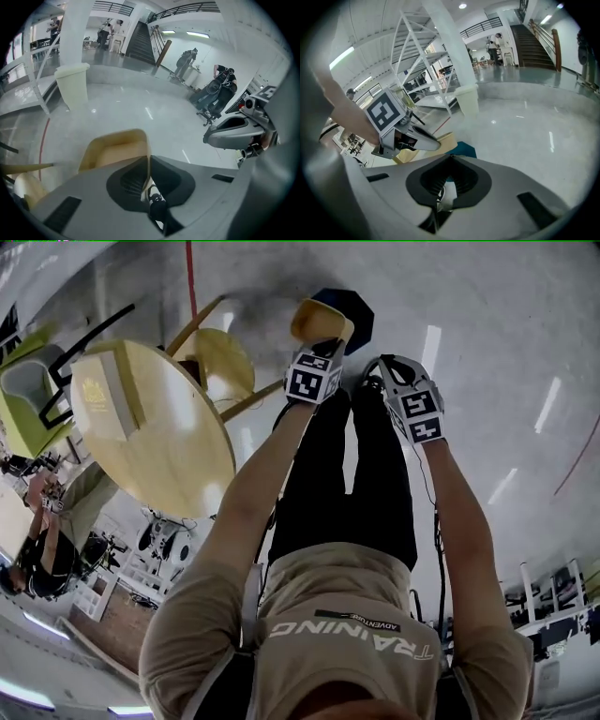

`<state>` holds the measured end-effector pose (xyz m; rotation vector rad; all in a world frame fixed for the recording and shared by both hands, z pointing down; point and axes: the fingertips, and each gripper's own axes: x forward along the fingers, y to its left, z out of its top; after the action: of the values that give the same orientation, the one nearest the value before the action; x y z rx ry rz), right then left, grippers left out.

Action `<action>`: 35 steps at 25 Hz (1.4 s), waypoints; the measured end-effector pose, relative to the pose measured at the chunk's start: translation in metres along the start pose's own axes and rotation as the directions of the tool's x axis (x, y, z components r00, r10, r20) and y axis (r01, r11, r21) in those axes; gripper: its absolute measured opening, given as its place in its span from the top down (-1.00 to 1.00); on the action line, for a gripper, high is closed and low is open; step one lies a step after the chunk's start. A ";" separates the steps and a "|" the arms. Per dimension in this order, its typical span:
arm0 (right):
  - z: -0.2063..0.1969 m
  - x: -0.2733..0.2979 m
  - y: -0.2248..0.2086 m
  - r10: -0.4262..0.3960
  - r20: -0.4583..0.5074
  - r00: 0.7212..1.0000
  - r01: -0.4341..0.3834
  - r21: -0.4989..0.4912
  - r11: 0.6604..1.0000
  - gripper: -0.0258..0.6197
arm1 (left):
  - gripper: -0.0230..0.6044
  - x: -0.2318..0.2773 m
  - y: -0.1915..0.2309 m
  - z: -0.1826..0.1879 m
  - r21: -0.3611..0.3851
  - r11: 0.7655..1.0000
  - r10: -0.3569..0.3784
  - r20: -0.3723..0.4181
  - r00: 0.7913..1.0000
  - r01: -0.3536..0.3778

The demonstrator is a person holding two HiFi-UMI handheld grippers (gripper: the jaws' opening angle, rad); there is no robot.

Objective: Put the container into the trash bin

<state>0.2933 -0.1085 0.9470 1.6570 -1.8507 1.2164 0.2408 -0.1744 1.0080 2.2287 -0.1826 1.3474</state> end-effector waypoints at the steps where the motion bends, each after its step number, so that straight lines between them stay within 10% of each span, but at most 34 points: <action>1: -0.007 0.007 -0.007 0.002 -0.009 1.000 -0.002 0.002 1.000 0.91 | 0.85 0.013 0.000 -0.001 0.008 1.000 -0.004 -0.007 1.000 0.004; 17: -0.057 0.114 -0.053 0.004 -0.052 0.999 -0.001 0.060 0.998 0.91 | 0.85 0.121 0.037 -0.043 0.028 0.998 -0.058 -0.081 0.995 0.060; 35: -0.088 0.115 -0.054 0.021 -0.121 0.992 -0.016 0.036 0.999 0.91 | 0.72 0.126 0.051 -0.049 -0.007 0.998 -0.056 -0.055 0.997 0.056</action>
<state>0.2931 -0.1067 1.1014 1.5503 -1.7843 1.3340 0.2462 -0.1742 1.1524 2.1733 -0.1031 1.3752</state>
